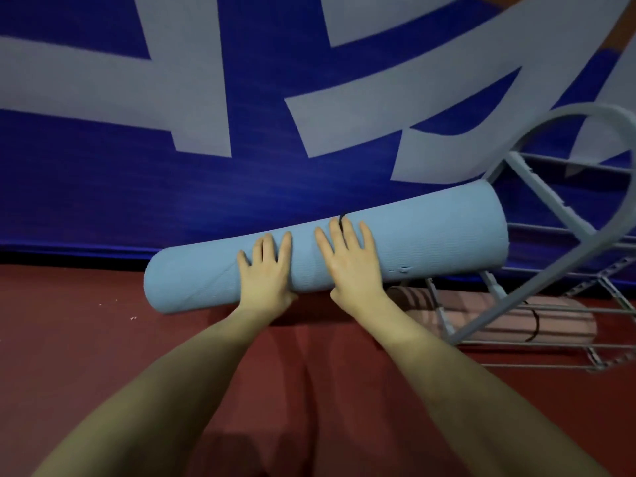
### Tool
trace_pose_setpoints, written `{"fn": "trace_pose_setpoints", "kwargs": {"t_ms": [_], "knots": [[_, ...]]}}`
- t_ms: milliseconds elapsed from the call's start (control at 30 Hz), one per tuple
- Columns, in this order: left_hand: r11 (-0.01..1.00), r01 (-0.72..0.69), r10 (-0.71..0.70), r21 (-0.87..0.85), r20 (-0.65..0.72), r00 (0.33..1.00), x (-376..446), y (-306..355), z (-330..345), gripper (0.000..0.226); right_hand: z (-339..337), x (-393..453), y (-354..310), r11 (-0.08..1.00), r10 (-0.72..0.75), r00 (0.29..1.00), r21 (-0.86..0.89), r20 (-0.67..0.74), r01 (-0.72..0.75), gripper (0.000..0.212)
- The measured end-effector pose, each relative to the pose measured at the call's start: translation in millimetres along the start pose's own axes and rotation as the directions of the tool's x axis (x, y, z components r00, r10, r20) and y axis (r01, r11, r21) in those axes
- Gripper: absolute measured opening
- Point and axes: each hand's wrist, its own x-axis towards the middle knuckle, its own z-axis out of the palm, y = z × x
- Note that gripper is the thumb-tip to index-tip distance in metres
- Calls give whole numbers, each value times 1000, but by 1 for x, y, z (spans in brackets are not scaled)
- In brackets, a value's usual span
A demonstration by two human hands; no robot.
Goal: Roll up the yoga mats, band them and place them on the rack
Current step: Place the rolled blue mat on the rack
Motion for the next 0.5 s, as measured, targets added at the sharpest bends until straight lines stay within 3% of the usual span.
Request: {"fn": "trace_pose_setpoints", "kwargs": {"t_ms": [300, 500], "knots": [[982, -161, 167, 101, -53, 985, -17, -1, 45, 119, 74, -31, -13, 970, 164, 984, 190, -62, -150, 101], [975, -159, 165, 154, -28, 986, -31, 6, 61, 117, 109, -42, -19, 951, 193, 977, 262, -89, -164, 107]]}}
